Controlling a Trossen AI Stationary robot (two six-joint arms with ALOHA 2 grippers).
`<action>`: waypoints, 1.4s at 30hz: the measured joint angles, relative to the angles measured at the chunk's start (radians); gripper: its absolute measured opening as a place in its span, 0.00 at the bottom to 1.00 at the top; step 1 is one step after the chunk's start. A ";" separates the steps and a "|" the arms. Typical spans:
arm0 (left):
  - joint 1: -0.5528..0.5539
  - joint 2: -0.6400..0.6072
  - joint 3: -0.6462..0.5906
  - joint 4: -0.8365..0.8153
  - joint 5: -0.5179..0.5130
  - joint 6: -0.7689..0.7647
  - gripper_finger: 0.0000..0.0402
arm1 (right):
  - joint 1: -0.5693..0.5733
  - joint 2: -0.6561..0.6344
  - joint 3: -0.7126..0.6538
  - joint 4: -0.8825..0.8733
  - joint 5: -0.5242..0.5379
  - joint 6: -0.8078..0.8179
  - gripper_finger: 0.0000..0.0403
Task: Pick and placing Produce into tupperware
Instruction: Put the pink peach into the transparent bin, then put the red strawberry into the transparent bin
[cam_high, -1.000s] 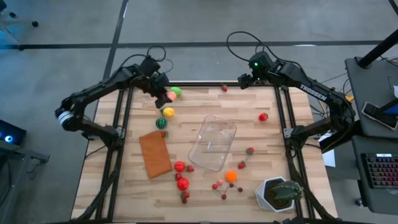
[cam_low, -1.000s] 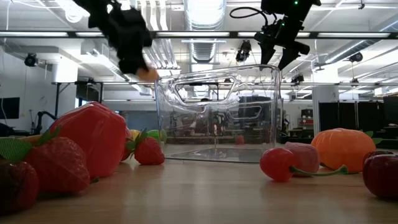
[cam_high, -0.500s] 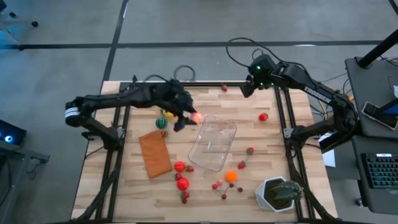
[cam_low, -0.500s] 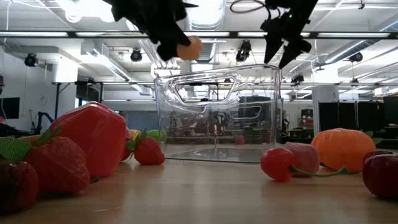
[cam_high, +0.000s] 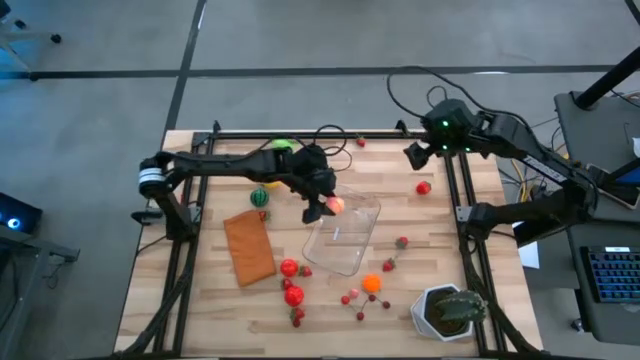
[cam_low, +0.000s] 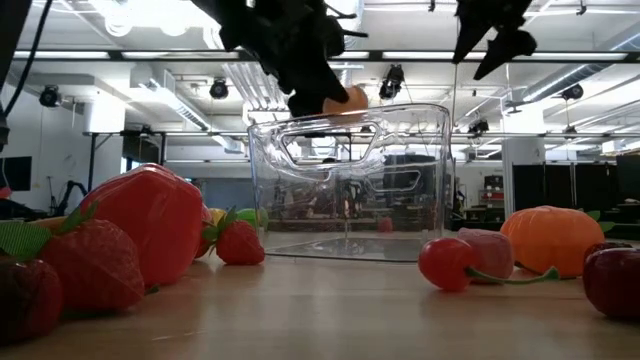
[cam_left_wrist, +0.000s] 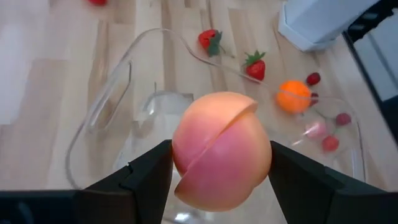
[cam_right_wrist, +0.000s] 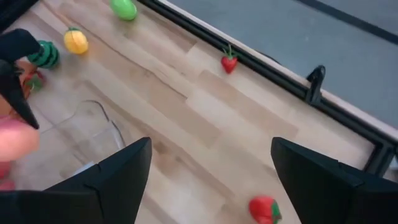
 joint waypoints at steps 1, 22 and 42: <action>0.000 0.009 0.001 0.009 0.002 -0.019 0.57 | 0.005 -0.013 -0.005 -0.007 0.000 0.018 0.80; -0.019 0.018 0.000 0.089 0.009 -0.189 0.85 | 0.060 -0.133 -0.044 -0.074 -0.002 0.116 0.80; -0.006 -0.400 -0.170 -0.220 0.001 -0.241 0.85 | 0.062 -0.062 -0.043 0.058 0.004 0.028 0.80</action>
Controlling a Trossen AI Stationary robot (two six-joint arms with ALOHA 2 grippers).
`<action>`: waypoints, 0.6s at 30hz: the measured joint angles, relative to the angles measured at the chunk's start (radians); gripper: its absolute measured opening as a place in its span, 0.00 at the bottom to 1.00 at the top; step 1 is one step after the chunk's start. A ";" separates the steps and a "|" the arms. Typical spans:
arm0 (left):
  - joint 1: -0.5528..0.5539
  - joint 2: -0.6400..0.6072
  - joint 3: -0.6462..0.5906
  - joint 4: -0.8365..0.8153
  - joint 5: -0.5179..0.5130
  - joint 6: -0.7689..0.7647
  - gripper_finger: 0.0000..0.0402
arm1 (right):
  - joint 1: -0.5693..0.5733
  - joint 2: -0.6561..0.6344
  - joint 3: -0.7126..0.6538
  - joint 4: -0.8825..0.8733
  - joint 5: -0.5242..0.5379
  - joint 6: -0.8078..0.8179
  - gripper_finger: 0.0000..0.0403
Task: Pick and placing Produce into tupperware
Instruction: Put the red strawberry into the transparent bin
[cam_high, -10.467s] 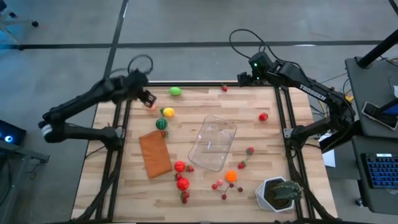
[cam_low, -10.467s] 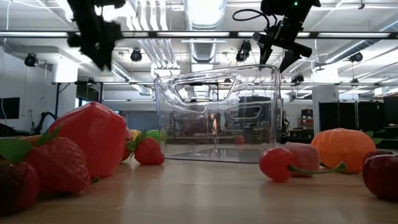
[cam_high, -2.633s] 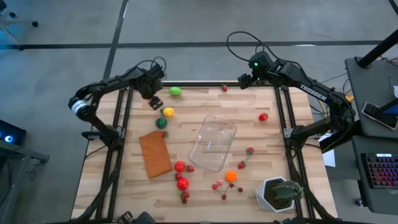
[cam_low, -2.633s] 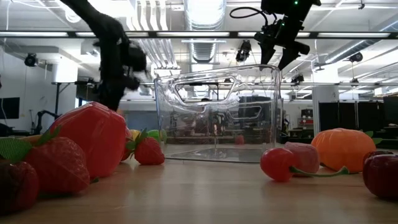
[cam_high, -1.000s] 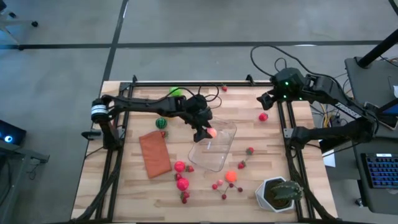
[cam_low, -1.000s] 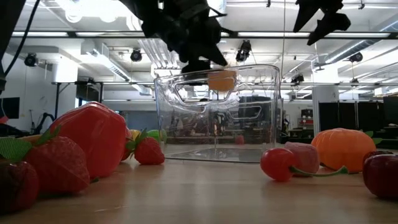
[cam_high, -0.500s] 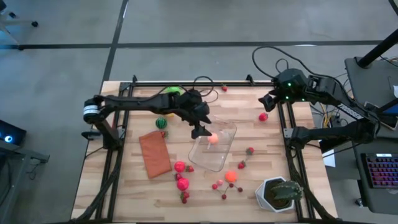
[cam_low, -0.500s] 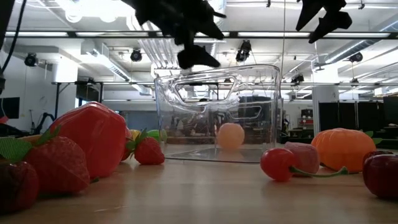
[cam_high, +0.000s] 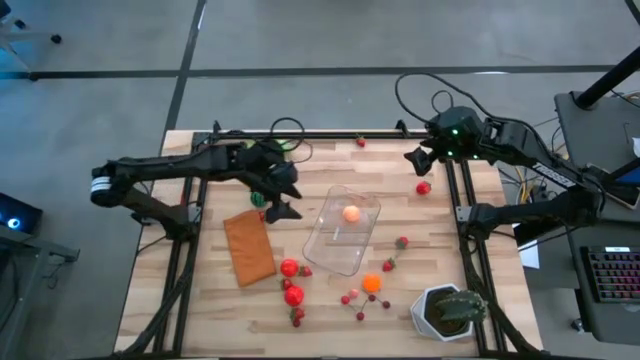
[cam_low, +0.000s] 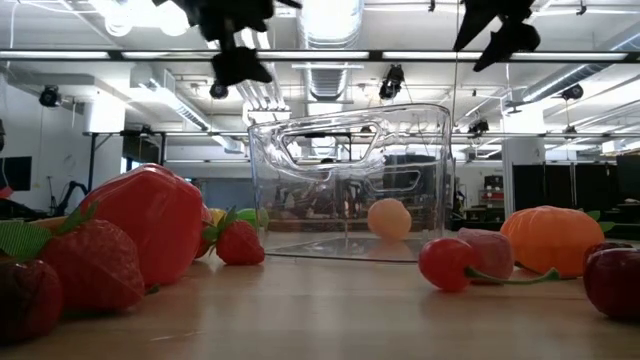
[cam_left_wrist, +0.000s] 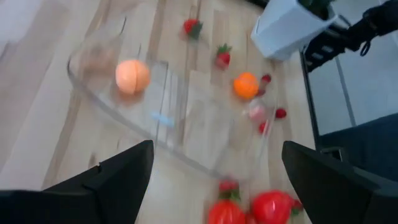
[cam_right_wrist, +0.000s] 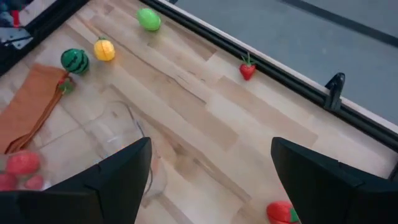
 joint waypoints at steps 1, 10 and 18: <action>0.000 -0.018 -0.018 -0.016 -0.002 0.000 0.85 | 0.000 0.012 0.000 0.002 0.015 0.001 0.80; 0.001 -0.128 -0.191 -0.232 -0.104 -0.053 0.85 | -0.008 0.177 0.000 -0.339 0.103 0.375 0.80; 0.057 -0.150 -0.326 -0.248 -0.159 -0.032 0.85 | -0.033 0.287 -0.105 -0.280 0.055 0.481 0.80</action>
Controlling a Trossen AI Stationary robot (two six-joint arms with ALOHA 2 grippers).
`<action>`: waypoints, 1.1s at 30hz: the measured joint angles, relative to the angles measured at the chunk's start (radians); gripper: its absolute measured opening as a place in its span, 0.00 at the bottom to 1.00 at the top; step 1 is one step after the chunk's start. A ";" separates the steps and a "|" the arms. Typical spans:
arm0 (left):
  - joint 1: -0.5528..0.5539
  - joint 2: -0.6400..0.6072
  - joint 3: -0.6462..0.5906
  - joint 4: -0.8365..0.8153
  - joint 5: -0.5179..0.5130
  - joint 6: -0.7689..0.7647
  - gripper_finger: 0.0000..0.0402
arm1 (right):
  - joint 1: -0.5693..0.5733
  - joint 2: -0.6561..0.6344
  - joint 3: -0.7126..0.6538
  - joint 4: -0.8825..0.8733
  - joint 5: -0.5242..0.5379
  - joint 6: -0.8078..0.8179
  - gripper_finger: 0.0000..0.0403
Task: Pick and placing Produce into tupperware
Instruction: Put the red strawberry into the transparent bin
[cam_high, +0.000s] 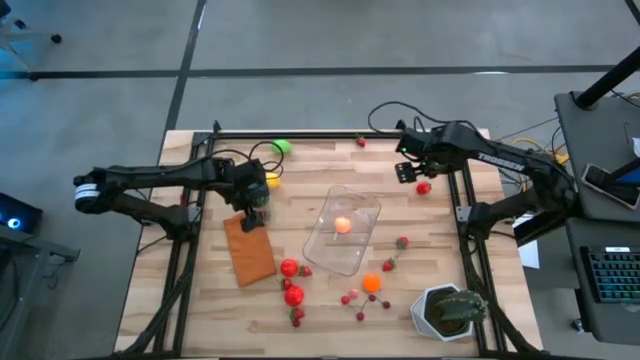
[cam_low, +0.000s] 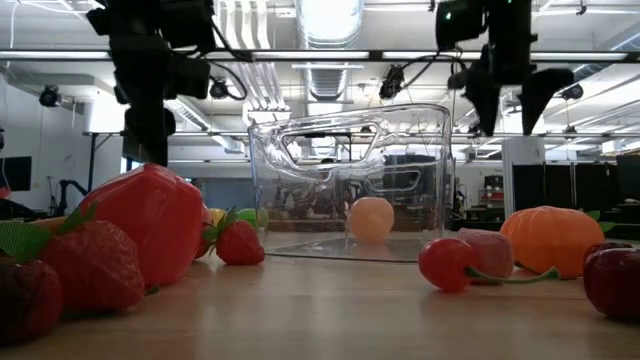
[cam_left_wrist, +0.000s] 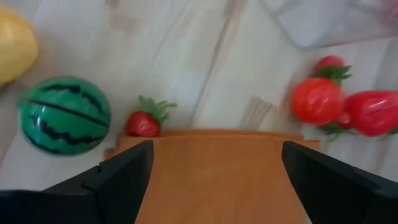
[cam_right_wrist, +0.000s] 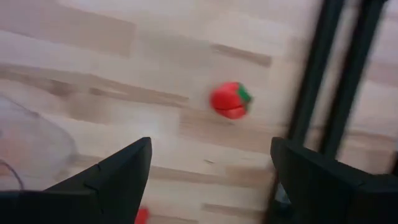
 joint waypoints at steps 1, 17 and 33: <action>0.006 -0.001 -0.008 0.000 0.000 0.010 0.85 | -0.011 0.004 -0.022 0.038 -0.011 0.015 0.80; 0.016 -0.082 -0.028 -0.001 -0.186 0.124 0.85 | -0.107 -0.108 -0.434 0.373 -0.049 0.333 0.80; 0.024 -0.080 -0.028 0.008 -0.216 0.140 0.85 | -0.177 -0.096 -0.583 0.521 0.039 0.463 0.80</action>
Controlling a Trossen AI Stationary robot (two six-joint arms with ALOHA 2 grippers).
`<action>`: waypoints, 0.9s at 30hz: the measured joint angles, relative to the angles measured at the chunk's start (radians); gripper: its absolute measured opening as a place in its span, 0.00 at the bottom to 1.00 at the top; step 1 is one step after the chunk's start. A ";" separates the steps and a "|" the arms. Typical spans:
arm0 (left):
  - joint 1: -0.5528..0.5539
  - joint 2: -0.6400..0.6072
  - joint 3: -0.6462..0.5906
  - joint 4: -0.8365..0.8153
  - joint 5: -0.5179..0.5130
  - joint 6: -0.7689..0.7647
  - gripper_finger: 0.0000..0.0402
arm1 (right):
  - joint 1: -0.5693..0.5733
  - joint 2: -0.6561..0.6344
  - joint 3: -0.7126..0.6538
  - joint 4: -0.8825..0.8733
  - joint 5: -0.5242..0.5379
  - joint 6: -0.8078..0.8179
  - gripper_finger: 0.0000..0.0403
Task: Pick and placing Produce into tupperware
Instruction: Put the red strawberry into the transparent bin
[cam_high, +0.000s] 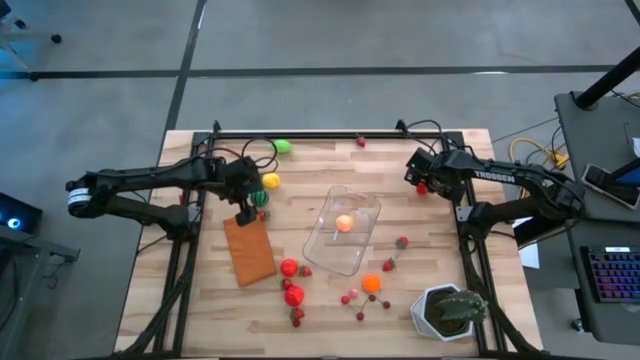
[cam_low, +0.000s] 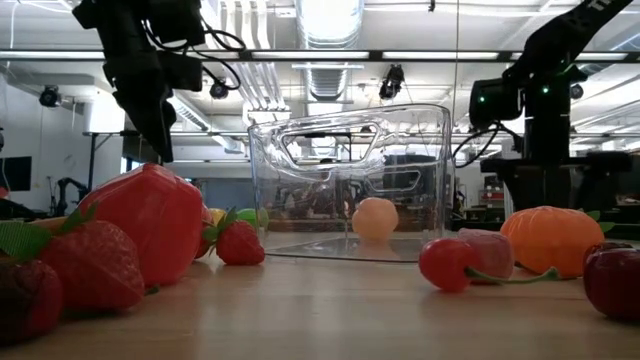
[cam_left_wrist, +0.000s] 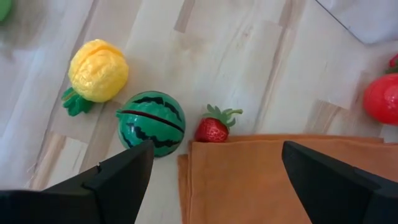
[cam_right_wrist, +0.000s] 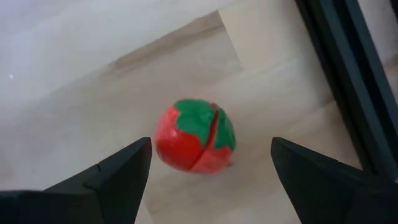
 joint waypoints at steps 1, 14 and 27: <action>0.003 0.000 0.000 0.000 -0.003 0.000 0.85 | -0.008 0.001 -0.005 0.012 0.000 0.000 0.80; 0.017 0.000 0.000 0.009 -0.020 0.008 0.85 | -0.080 0.041 -0.038 0.120 -0.053 -0.030 0.63; 0.036 0.000 0.000 0.027 -0.032 0.025 0.85 | -0.080 0.040 -0.034 0.121 -0.073 -0.038 0.52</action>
